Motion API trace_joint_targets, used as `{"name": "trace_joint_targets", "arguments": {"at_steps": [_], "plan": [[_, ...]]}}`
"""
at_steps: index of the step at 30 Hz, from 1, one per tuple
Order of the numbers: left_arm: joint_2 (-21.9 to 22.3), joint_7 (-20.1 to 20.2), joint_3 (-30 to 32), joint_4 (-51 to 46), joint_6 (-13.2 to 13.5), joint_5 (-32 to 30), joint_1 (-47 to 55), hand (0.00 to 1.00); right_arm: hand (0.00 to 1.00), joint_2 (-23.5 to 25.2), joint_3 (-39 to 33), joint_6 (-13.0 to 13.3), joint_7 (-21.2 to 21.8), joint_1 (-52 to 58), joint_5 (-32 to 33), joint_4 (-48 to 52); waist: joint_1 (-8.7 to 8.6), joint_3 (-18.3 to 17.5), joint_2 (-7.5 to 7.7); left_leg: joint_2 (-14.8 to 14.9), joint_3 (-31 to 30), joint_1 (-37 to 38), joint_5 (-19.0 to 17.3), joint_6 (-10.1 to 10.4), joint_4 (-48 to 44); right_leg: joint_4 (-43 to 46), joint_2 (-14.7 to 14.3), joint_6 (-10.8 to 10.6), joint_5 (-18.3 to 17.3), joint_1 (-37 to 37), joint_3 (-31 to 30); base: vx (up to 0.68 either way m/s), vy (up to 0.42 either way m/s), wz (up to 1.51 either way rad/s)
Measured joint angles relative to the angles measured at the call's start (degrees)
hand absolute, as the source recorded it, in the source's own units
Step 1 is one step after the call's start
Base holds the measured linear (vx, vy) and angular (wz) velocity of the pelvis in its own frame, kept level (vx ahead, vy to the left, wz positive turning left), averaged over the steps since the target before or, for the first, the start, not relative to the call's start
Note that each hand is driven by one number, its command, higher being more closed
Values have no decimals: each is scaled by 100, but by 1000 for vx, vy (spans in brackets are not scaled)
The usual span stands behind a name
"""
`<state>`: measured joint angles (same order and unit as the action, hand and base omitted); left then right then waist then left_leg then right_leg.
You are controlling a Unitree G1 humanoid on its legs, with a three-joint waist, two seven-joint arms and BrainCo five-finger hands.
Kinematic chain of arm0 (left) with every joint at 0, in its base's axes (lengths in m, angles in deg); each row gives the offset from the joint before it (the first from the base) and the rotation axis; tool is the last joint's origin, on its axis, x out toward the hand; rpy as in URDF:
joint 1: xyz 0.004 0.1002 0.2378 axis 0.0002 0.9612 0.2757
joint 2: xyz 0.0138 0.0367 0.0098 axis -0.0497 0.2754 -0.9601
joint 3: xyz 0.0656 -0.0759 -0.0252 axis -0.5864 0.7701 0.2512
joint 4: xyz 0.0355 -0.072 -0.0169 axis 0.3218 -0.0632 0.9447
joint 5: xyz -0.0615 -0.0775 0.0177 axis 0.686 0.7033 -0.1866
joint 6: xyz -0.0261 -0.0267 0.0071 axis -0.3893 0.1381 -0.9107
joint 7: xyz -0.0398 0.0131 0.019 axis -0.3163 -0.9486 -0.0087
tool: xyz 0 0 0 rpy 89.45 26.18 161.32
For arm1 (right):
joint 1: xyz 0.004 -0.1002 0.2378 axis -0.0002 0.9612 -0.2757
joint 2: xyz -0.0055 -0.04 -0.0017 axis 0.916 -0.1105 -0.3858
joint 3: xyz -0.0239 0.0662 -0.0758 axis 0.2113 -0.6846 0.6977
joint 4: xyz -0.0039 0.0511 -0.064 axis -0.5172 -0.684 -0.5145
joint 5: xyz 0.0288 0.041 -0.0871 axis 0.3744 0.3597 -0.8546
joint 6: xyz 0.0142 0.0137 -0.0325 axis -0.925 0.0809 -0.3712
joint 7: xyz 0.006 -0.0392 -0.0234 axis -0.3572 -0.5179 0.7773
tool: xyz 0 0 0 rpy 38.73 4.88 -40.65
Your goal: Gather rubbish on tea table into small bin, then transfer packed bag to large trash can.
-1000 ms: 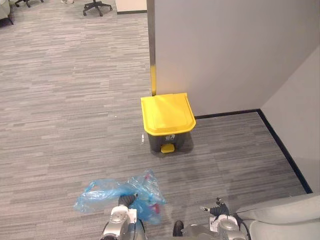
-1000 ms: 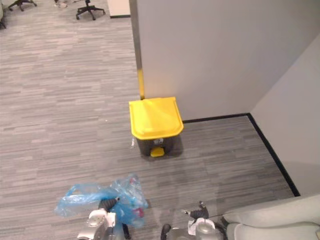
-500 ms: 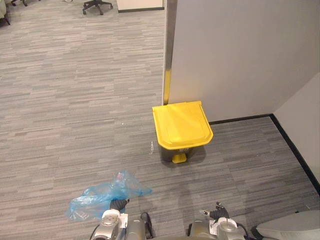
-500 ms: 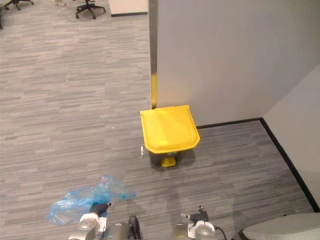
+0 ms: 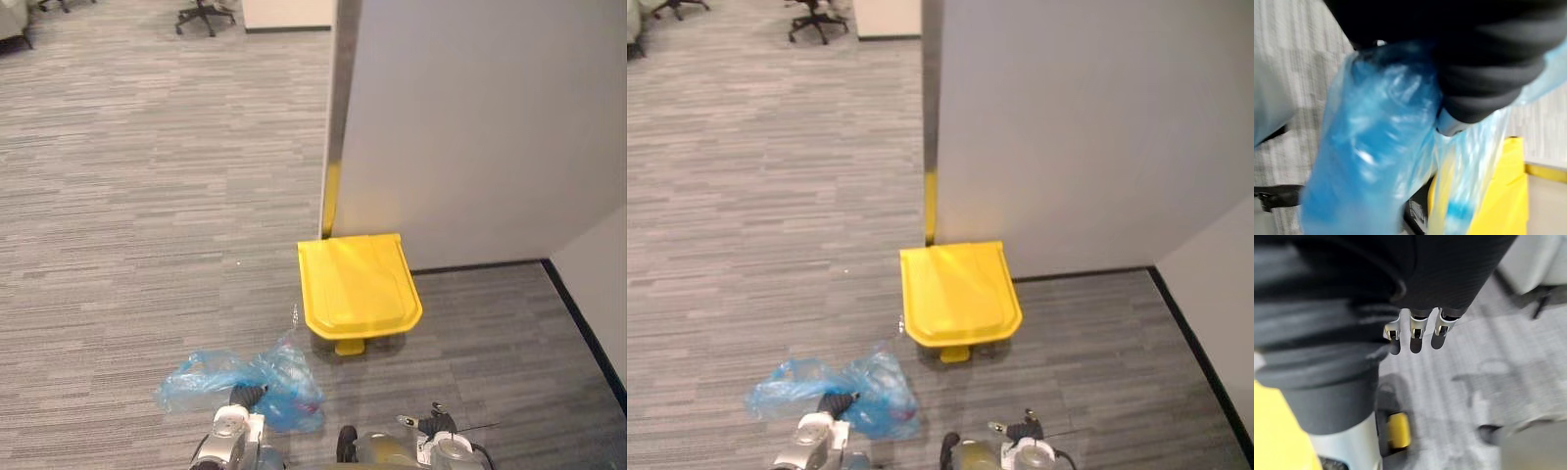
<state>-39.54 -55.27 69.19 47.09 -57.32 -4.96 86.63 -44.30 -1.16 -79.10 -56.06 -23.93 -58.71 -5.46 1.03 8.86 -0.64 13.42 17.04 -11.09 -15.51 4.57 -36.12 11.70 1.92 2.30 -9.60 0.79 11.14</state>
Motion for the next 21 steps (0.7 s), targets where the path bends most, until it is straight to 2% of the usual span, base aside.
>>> {"name": "trace_joint_targets", "arguments": {"at_steps": [1, 2, 3, 5, 7, 10, 14, 21], "plan": [[7, 1, -3, 2, 0, -1, 2, 100, 0, 8, -23, -2, -2, 29, 0, 30, -1, -8, -39, 0, -33, 22, 252, -101, 836, 24, 36, -157, -61, 53, -54, 163, 226, -15], [22, 0, -14, 20, 1, -3, -2, 100, 0, -22, -53, -1, -4, 62, 0, 18, -14, -52, -132, -9, -131, 45, 657, 70, 1430, 38, -12, -338, -157, 34, -86, 171, 242, -8], [-20, -5, -34, 144, -25, -22, -41, 100, 0, 14, -60, -45, -4, 53, -1, -99, -22, -84, 8, -284, -158, 194, 729, 67, 1650, -47, 169, -493, -154, 22, -233, 134, 197, 0], [-135, -9, -93, 149, -21, -85, -61, 100, 0, 24, -69, -53, -3, 124, 0, -195, -52, -153, 149, -572, -58, 344, 838, -30, 2058, -223, 393, -612, -139, 43, -318, 116, 161, 0], [-282, -12, -156, 248, -24, -118, -67, 100, 0, 35, -69, -60, -1, 142, -1, -245, -60, -151, 146, -717, 36, 427, 866, -72, 2231, -335, 506, -719, -65, 70, -397, 105, 126, -16], [-516, -19, -244, 393, -35, -219, -45, 100, 0, 41, -63, -58, 7, 132, -1, -375, -72, -146, 133, -797, 151, 631, 959, -123, 2545, -517, 524, -743, 43, 131, -555, 49, 43, -22], [-655, -18, -253, 418, -32, -241, -47, 100, 0, 12, -45, -56, 6, 109, -6, -478, -104, -147, 133, -834, 255, 798, 1253, -88, 3095, -664, 442, -667, 224, 41, -676, -6, -13, -18], [-559, -5, -323, 471, -31, -320, -25, 100, 0, -163, 112, -54, 0, 69, -8, -488, -134, -147, 139, -865, 337, 792, 1331, -127, 3291, -657, 413, -692, 430, -296, -1082, -56, 18, -34]]}}
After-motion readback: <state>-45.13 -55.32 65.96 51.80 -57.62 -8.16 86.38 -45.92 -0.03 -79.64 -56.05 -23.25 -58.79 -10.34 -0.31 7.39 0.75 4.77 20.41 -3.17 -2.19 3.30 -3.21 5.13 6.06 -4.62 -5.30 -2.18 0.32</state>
